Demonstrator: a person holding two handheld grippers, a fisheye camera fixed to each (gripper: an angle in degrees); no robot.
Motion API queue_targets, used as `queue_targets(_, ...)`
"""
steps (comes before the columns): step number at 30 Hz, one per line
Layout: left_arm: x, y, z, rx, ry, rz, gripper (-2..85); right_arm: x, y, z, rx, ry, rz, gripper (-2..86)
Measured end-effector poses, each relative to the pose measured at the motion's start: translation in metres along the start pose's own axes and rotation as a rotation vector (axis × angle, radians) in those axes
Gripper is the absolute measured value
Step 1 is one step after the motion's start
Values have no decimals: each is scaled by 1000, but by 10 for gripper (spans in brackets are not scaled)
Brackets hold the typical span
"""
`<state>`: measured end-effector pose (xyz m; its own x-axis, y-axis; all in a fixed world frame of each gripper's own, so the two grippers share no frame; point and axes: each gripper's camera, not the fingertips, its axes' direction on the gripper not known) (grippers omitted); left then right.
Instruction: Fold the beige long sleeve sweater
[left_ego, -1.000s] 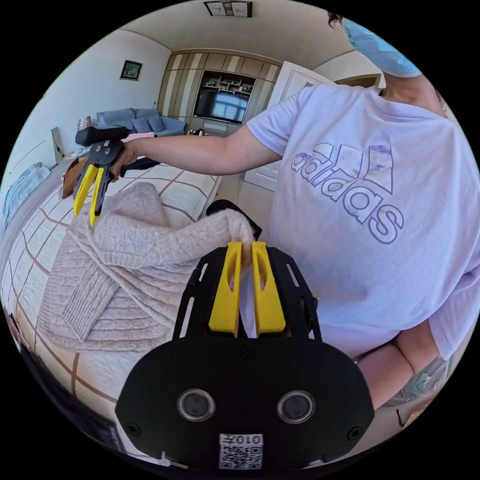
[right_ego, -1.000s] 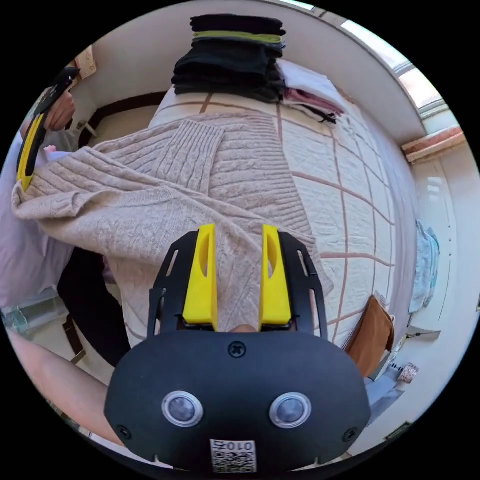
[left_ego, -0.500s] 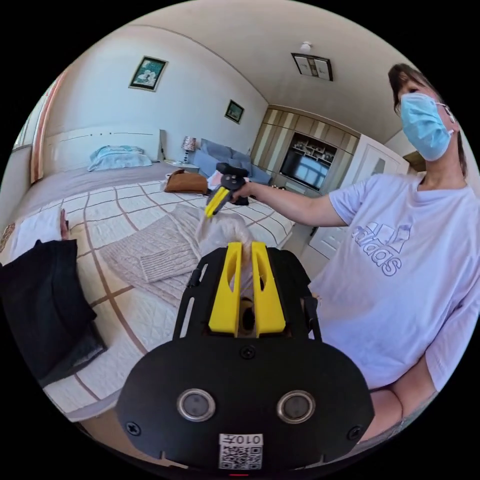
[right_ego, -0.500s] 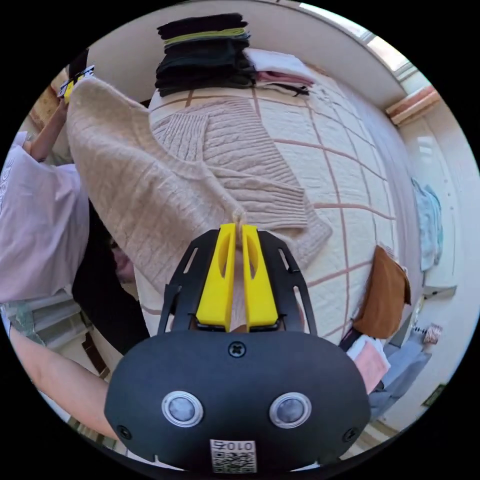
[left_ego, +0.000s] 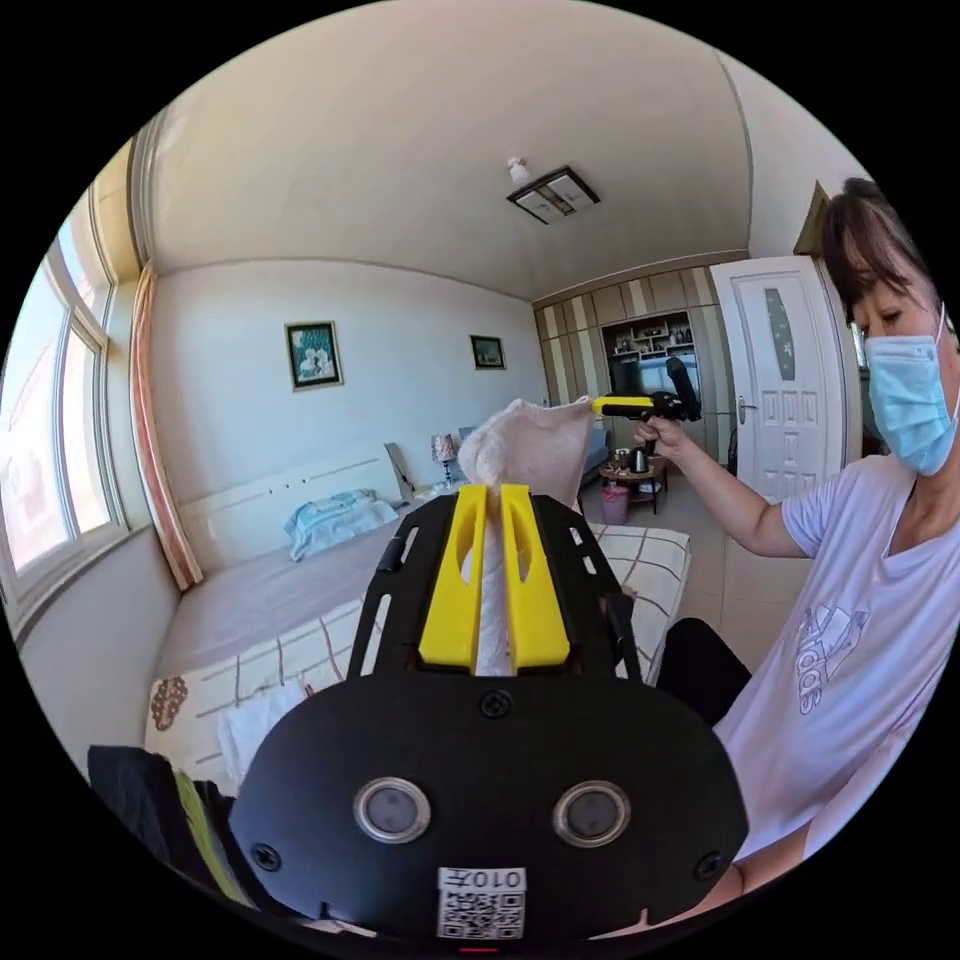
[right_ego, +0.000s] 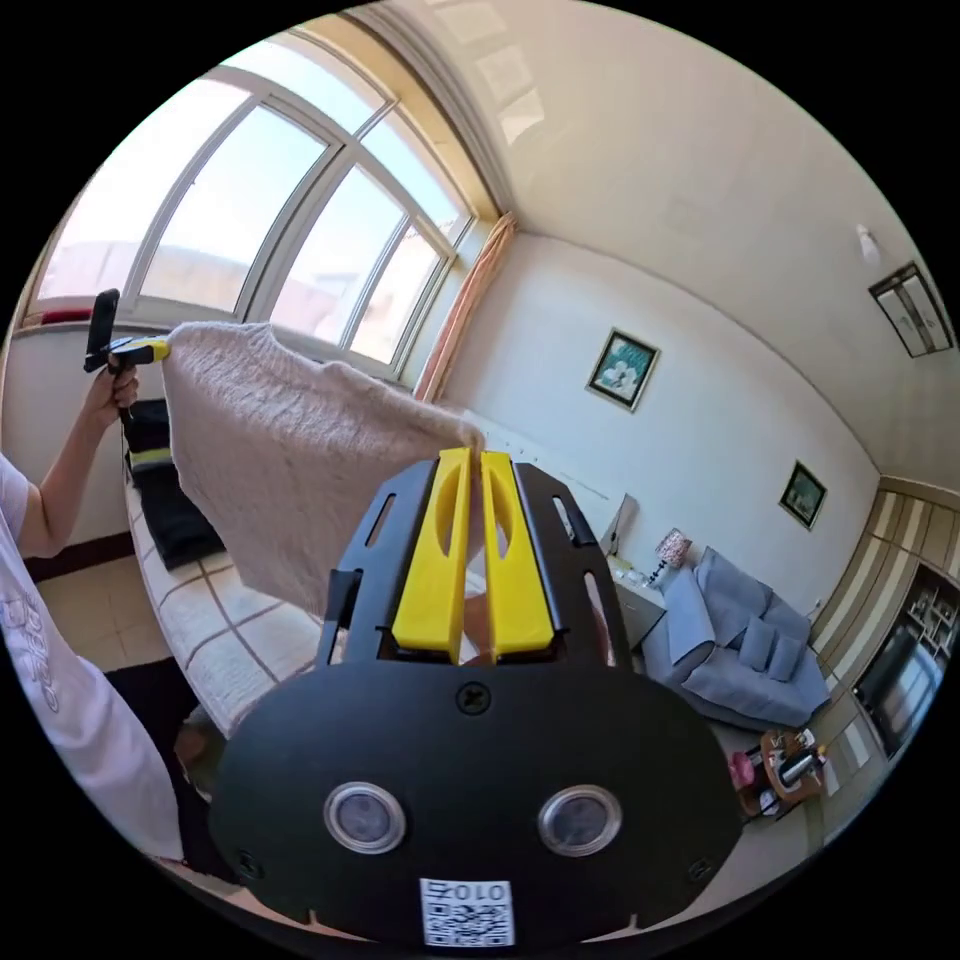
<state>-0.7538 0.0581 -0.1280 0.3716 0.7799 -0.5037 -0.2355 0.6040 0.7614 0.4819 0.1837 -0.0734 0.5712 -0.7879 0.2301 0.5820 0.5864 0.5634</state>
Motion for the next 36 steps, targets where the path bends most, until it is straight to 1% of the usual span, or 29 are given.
queue_targets(2, 8, -34, -24, 41, -36, 45, 7, 14, -11, -66, 133, 38, 54, 37)
queue_targets(5, 23, -73, -64, 99, -52, 111, 5, 23, -18, -134, 247, 66, 77, 40)
queue_targets(8, 33, -98, -92, 103, -2, 154, 5, 24, -26, -179, 274, 85, 57, 41)
queue_targets(13, 36, -119, -109, 59, 76, 186, 4, 24, -32, -202, 256, 116, 16, 43)
queue_targets(15, 26, -117, -102, 39, 114, 162, 4, 28, -30, -195, 239, 90, 21, 43)
queue_targets(18, -2, -97, -64, -30, 180, 75, 4, 34, -15, -150, 146, 47, 33, 42)
queue_targets(20, -28, -74, -28, -79, 230, -19, 4, 41, 7, -86, 30, -3, 51, 41)
queue_targets(21, -49, -57, 0, -116, 260, -86, 4, 44, 12, -69, 3, -14, 60, 41)
queue_targets(23, -87, -33, 44, -150, 325, -199, 4, 67, 28, 1, -82, -61, 110, 40)
queue_targets(24, -115, -23, 73, -174, 344, -273, 4, 75, 29, 17, -95, -76, 126, 40)
queue_targets(26, -149, -22, 108, -200, 282, -334, 4, 115, 18, 75, -148, -143, 200, 40)
queue_targets(28, -176, -51, 133, -171, 164, -311, 3, 143, 1, 98, -113, -177, 237, 40)
queue_targets(30, -183, -80, 138, -113, 100, -288, 3, 162, -16, 101, -55, -167, 246, 40)
queue_targets(31, -179, -98, 137, -87, 40, -233, 3, 168, -26, 96, -8, -149, 218, 40)
queue_targets(32, -174, -106, 137, -81, 5, -192, 3, 169, -31, 89, 12, -123, 176, 41)
queue_targets(33, -163, -118, 135, -74, -56, -108, 2, 168, -32, 87, 14, -115, 155, 41)
queue_targets(34, -152, -121, 135, -76, -84, -42, 2, 165, -28, 82, 10, -115, 113, 41)
queue_targets(36, -137, -110, 142, -104, -73, 31, 2, 155, -9, 81, -16, -131, 60, 41)
